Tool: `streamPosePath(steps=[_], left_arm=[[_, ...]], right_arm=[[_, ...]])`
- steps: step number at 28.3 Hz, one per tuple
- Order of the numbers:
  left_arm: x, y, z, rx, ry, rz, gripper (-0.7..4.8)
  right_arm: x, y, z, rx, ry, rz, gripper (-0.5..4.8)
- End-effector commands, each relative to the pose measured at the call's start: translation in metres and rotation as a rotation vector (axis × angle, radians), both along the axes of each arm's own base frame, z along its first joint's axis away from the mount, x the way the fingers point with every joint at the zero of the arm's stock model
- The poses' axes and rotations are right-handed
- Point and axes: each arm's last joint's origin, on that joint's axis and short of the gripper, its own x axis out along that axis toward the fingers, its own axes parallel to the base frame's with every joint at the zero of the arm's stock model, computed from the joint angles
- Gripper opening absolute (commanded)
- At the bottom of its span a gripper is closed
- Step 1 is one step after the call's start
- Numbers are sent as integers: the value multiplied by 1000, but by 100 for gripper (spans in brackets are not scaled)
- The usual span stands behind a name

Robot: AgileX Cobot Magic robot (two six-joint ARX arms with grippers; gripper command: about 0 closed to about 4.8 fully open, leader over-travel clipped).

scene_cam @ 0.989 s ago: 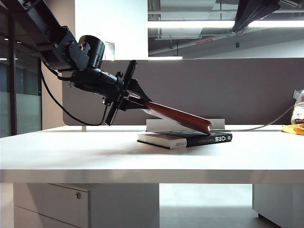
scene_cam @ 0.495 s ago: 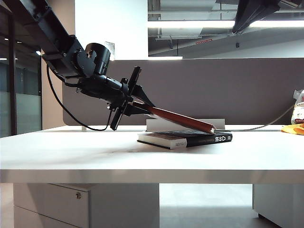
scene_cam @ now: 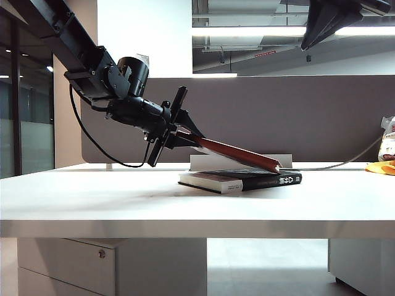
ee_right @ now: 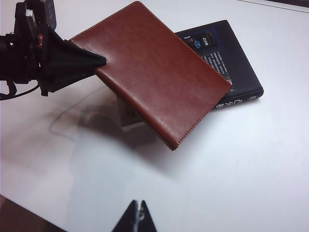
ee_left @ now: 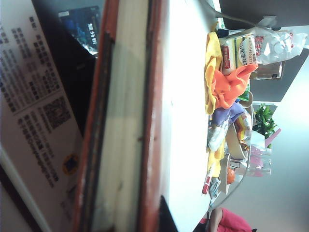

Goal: Pick up the red book and place it on top of the black book.

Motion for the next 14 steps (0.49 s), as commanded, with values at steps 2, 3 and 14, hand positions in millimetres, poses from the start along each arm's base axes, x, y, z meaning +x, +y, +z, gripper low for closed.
streamPosePath(steps=[2,3,14], left_arm=[[1,0,10,10,-76,-8,-6],[2,1,10,10,-77,-6,-6],[2,4,8,47,-126,-30,89]], right_arm=[[-2,0,1,-2,3,4,-6],[-2,0,1,-3,6,4,-6],[-4,-1,-2,-13,45,4,-6]])
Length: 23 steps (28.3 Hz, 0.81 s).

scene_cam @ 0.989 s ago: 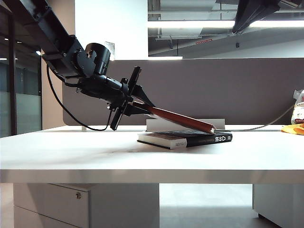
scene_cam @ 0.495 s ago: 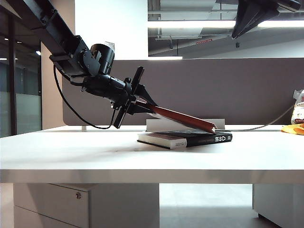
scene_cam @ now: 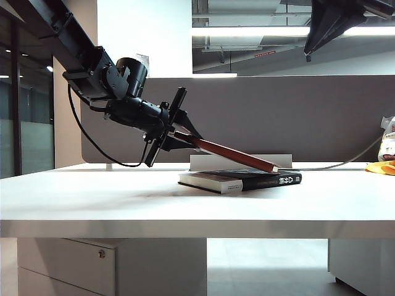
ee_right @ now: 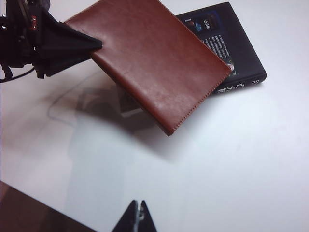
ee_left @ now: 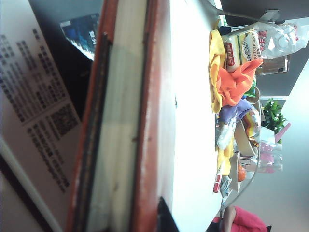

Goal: Pick up the red book and place it on top of the black book.

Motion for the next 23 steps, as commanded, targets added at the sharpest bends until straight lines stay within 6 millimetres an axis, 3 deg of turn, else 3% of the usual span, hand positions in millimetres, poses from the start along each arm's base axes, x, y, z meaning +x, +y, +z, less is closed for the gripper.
streamPosePath(steps=[1,4,18,23], left_arm=[[1,-1,9,9,-76,-17,98],[1,-1,9,20,-93,-21,131],[1,-1,9,27,-96,-22,130],[0,-1,7,27,-83,-32,130]], right_arm=[[-2,0,2,0,-3,4,-6],[-2,0,2,1,1,6,-6],[1,1,0,2,-2,7,-6],[17,8,-18,30,66,53,-6]])
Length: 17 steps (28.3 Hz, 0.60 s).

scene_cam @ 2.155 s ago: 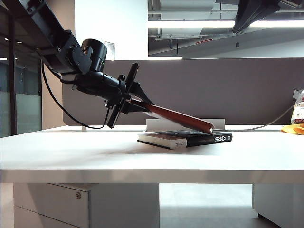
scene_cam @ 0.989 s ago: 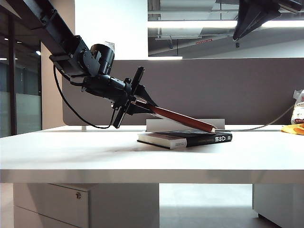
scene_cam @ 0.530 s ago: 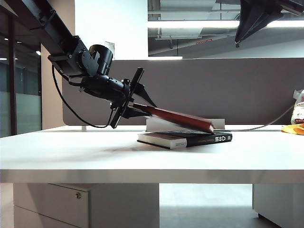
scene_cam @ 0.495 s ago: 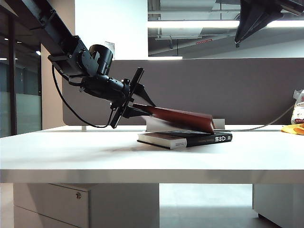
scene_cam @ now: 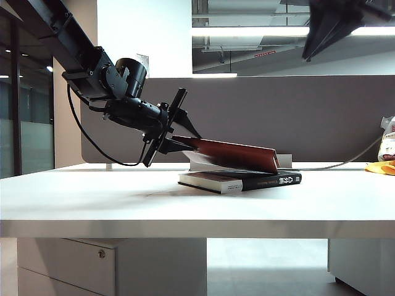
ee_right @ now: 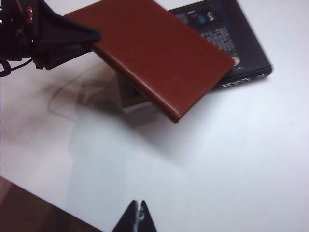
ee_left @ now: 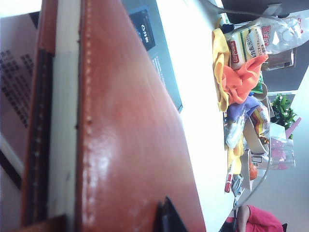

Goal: Pick up the red book and place it on top of the black book.

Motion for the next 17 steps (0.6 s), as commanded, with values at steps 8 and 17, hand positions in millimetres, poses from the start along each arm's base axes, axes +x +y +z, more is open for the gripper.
streamPosePath(steps=[8,17], left_arm=[[-1,-2,7,-17,-23,-45,130],[-2,-2,8,-28,-23,-75,130]], right_arm=[[30,28,-38,7,86,79,-6],[53,42,-73,20,160,63,-6]])
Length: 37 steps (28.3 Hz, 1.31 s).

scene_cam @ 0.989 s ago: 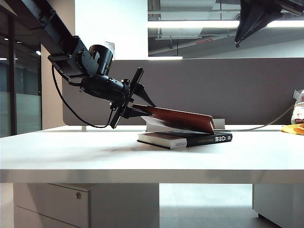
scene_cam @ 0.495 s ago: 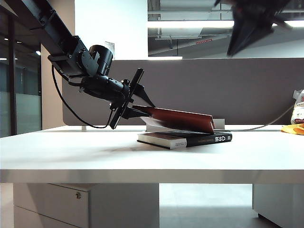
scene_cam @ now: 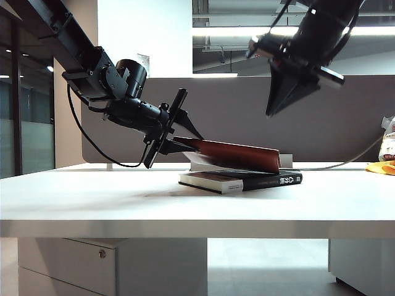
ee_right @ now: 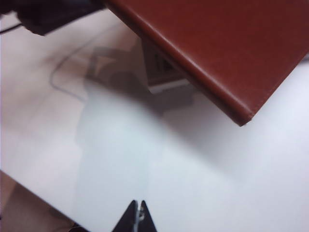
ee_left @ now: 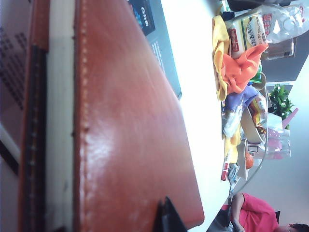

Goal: Pick up the red book and place it on top of the black book.

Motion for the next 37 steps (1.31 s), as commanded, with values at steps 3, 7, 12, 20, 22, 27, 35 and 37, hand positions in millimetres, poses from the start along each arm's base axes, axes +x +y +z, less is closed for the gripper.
streamPosePath(steps=[3,7,12,20,22,27,35,37], left_arm=[[0,-2,9,-21,-53,-45,129],[0,-2,10,-18,-59,-47,129],[0,-2,10,-25,-59,-61,126],[-1,-2,11,-28,-70,-80,120],[-1,-3,12,-30,-73,-87,120],[0,-3,16,-34,-89,-98,120],[1,-3,19,-38,-97,-102,120],[1,-3,19,-40,-96,-107,120]], right_arm=[[12,4,-15,5,15,-9,-6],[16,5,-17,25,6,-28,-6],[21,7,-17,45,-31,-36,-6],[29,9,-36,32,30,-53,-6],[30,9,-39,30,37,-55,-6],[35,6,-41,28,16,-77,-6],[49,4,-49,19,40,-103,-6],[52,5,-50,18,42,-102,-6]])
